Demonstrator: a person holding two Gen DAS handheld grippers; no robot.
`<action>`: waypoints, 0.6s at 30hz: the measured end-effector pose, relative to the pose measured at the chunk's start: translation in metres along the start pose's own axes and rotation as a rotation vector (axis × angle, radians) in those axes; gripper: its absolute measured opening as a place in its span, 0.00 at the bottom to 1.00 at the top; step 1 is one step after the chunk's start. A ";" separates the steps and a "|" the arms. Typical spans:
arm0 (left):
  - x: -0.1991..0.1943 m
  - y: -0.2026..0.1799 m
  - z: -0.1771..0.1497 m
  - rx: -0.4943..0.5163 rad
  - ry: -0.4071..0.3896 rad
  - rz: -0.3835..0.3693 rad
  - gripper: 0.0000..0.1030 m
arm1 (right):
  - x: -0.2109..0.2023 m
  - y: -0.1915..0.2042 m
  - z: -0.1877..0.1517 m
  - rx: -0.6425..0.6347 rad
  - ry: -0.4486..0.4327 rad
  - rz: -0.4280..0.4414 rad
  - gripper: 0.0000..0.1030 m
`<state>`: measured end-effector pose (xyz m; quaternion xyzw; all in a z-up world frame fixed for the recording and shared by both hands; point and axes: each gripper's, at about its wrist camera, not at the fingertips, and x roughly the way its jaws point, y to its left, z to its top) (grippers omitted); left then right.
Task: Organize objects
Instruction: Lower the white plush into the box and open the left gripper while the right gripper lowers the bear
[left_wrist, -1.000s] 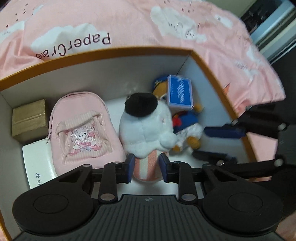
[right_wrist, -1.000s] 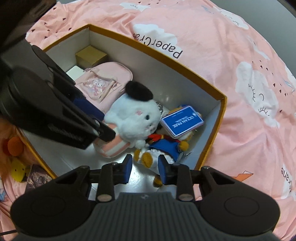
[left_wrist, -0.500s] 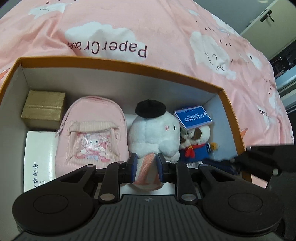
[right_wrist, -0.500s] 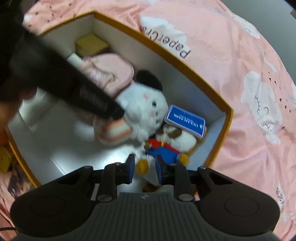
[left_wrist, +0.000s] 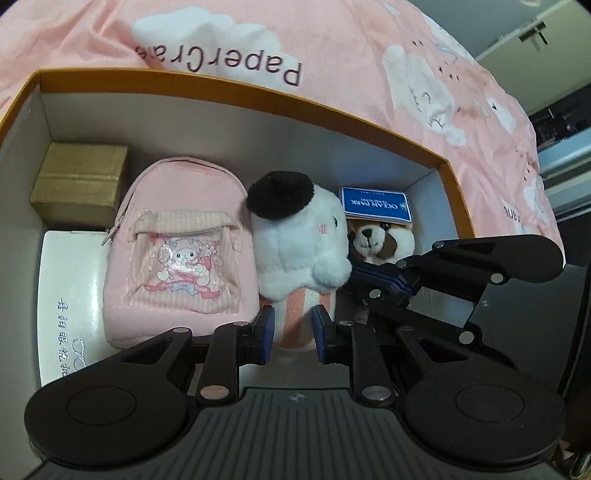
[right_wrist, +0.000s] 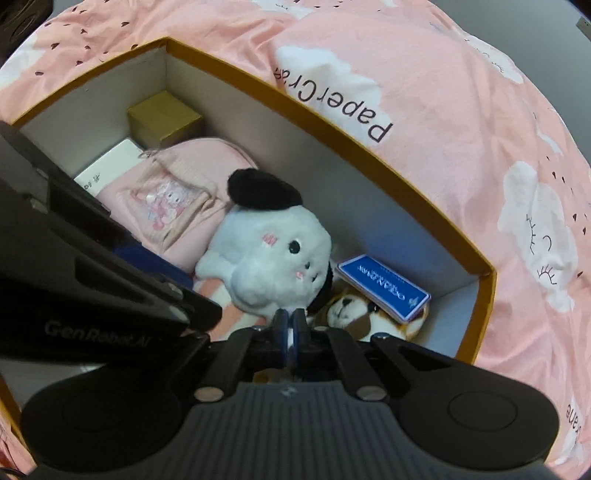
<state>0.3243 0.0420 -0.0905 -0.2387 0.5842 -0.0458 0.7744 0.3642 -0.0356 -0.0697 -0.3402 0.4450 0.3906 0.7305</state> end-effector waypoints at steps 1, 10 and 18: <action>0.001 0.001 0.001 -0.004 0.001 -0.005 0.24 | 0.001 0.001 0.001 -0.003 -0.006 -0.006 0.01; 0.013 -0.011 0.013 0.024 0.007 0.007 0.22 | -0.001 -0.011 0.001 0.054 0.021 -0.027 0.01; 0.000 -0.021 -0.001 0.167 -0.049 0.063 0.24 | -0.015 -0.012 -0.011 0.047 0.034 -0.048 0.06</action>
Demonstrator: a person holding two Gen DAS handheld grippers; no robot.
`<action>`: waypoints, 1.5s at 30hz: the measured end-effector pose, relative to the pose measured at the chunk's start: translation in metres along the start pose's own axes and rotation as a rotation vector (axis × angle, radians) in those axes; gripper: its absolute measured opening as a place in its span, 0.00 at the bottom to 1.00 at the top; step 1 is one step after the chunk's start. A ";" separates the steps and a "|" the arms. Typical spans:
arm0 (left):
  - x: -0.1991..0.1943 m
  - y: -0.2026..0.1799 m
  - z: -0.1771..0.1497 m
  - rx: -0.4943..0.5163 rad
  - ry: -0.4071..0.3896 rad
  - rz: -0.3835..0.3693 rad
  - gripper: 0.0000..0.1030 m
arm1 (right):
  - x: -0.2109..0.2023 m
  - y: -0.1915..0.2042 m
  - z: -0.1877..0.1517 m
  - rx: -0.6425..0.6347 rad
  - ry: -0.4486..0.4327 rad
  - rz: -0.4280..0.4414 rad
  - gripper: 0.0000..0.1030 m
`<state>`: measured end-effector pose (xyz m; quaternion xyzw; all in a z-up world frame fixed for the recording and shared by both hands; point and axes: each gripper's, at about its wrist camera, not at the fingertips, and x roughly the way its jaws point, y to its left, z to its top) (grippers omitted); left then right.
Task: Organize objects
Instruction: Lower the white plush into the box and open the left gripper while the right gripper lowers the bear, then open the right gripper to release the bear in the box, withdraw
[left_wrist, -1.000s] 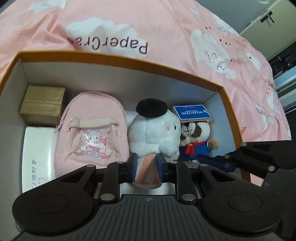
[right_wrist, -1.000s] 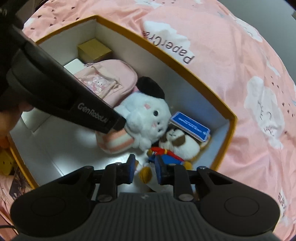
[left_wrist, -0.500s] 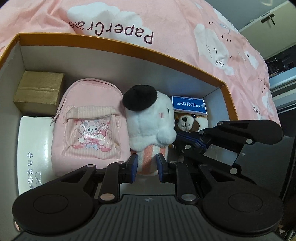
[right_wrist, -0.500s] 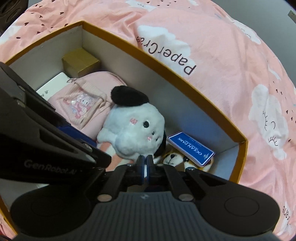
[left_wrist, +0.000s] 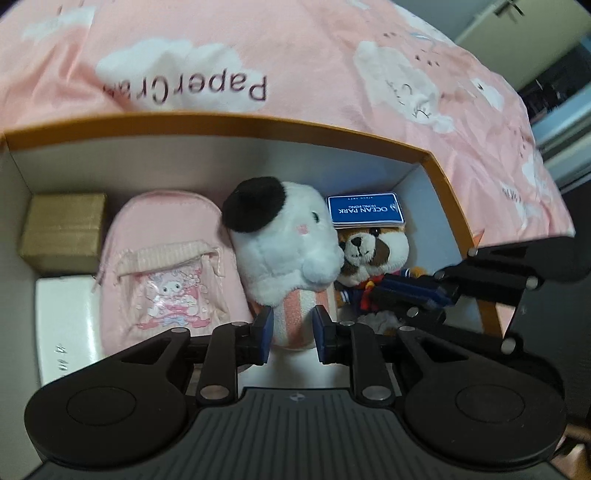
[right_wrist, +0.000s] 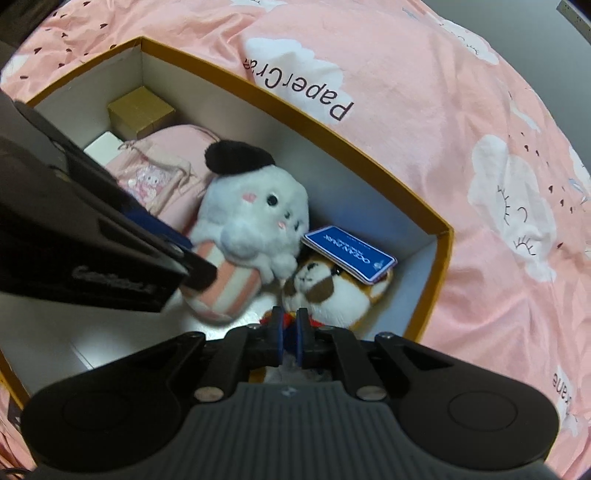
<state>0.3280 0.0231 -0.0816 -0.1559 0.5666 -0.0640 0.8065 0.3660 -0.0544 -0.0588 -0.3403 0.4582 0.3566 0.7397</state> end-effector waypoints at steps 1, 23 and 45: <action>-0.003 -0.002 -0.003 0.026 -0.013 0.007 0.24 | -0.001 0.001 -0.001 -0.001 0.000 -0.006 0.06; -0.060 -0.012 -0.048 0.236 -0.146 0.133 0.24 | -0.008 0.021 -0.032 -0.045 0.185 0.005 0.08; -0.107 -0.005 -0.076 0.271 -0.280 0.081 0.24 | -0.048 0.018 -0.041 0.110 0.022 -0.040 0.07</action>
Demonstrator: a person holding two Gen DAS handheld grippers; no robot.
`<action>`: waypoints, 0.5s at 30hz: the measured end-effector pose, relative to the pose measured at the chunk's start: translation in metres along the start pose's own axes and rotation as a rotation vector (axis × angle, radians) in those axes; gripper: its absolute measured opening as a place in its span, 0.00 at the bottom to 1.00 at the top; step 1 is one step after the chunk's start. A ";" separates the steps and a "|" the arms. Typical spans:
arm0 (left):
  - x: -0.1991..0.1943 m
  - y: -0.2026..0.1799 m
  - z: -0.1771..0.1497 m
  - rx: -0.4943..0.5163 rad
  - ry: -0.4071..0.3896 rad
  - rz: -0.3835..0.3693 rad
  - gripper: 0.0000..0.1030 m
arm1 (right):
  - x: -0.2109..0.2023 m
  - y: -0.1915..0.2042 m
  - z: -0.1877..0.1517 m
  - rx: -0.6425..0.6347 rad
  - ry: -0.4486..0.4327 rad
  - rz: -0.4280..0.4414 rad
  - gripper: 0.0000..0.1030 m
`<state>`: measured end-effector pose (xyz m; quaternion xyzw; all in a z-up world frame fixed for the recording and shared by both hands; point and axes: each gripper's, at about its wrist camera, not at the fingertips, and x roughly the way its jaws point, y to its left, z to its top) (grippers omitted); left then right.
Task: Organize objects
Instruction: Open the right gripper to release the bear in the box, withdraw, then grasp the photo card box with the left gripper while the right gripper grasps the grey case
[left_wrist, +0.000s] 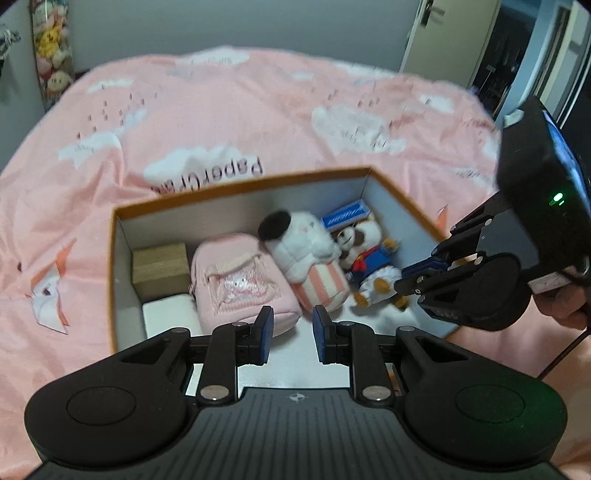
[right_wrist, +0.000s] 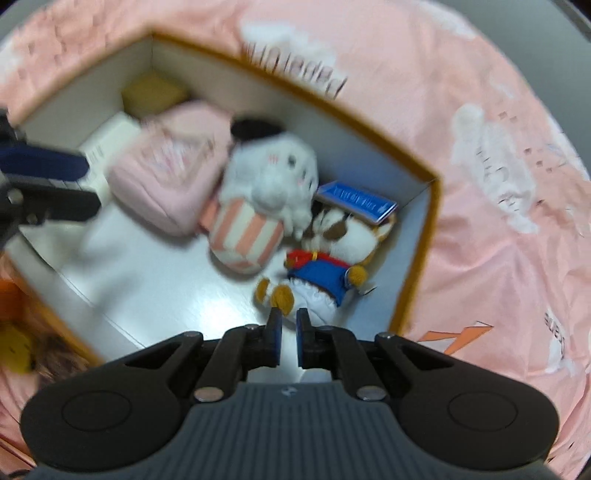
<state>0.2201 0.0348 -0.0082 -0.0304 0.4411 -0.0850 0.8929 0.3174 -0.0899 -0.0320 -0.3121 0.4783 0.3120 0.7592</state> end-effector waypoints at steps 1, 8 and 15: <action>-0.010 0.000 -0.003 -0.004 -0.020 -0.002 0.24 | -0.012 0.000 -0.004 0.022 -0.043 0.003 0.10; -0.062 -0.009 -0.039 -0.051 -0.127 0.001 0.24 | -0.086 0.024 -0.047 0.200 -0.350 0.046 0.25; -0.061 -0.020 -0.091 -0.142 -0.103 -0.034 0.24 | -0.112 0.069 -0.114 0.310 -0.508 0.037 0.39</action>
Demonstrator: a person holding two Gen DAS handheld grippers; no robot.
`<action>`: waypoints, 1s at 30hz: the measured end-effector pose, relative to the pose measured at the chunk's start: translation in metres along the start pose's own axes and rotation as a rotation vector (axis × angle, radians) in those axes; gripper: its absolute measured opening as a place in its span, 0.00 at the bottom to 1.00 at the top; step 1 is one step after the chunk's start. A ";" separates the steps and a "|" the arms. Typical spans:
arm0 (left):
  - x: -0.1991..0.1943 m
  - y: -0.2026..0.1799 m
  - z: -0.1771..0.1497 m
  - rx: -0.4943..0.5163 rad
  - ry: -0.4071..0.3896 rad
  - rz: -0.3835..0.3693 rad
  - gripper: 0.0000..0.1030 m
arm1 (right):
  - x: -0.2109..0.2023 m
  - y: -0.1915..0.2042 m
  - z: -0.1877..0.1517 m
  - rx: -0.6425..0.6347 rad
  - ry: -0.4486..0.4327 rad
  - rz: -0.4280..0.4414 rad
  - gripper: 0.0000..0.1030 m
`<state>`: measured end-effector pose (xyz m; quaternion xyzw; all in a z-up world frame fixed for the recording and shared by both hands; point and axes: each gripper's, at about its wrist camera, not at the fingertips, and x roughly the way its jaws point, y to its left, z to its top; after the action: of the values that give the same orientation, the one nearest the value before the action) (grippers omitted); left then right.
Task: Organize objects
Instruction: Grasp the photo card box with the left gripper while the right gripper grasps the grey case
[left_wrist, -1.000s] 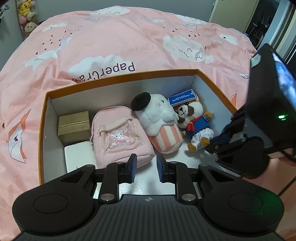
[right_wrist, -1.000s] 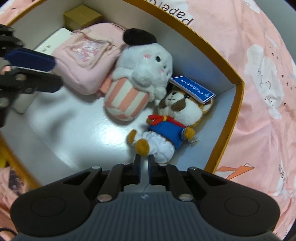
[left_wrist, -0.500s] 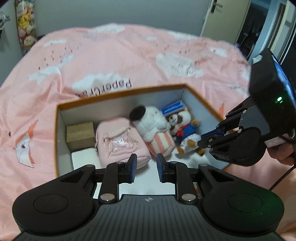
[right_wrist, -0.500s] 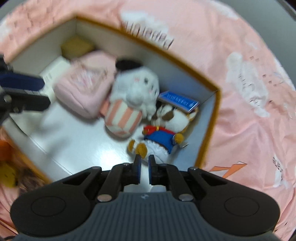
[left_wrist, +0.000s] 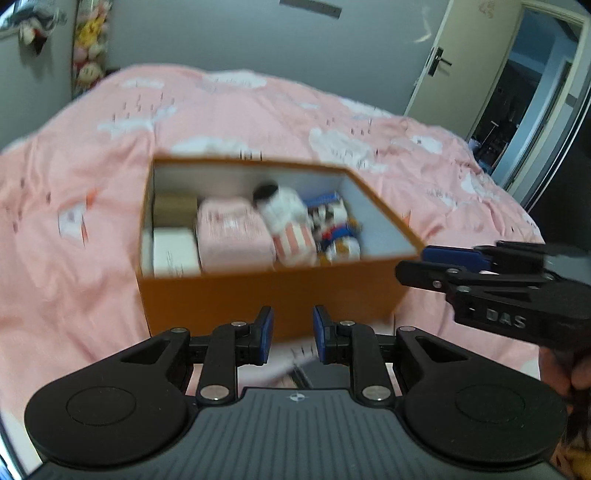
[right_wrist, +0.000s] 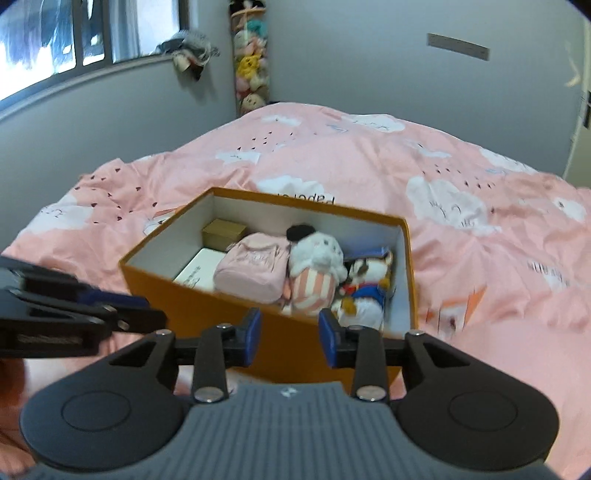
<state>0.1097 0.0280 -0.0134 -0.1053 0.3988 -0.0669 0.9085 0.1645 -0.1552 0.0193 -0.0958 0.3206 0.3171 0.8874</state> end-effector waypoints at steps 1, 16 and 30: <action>0.004 -0.001 -0.007 0.000 0.013 -0.002 0.24 | -0.002 0.001 -0.010 0.022 -0.003 -0.009 0.42; 0.031 0.020 -0.043 -0.108 0.172 0.012 0.24 | 0.021 0.026 -0.082 0.053 0.051 -0.129 0.53; 0.059 0.036 -0.056 -0.229 0.291 -0.025 0.35 | 0.048 0.010 -0.100 0.167 0.164 -0.073 0.53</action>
<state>0.1091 0.0431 -0.1012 -0.2023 0.5295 -0.0468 0.8225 0.1361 -0.1605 -0.0880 -0.0589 0.4137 0.2480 0.8740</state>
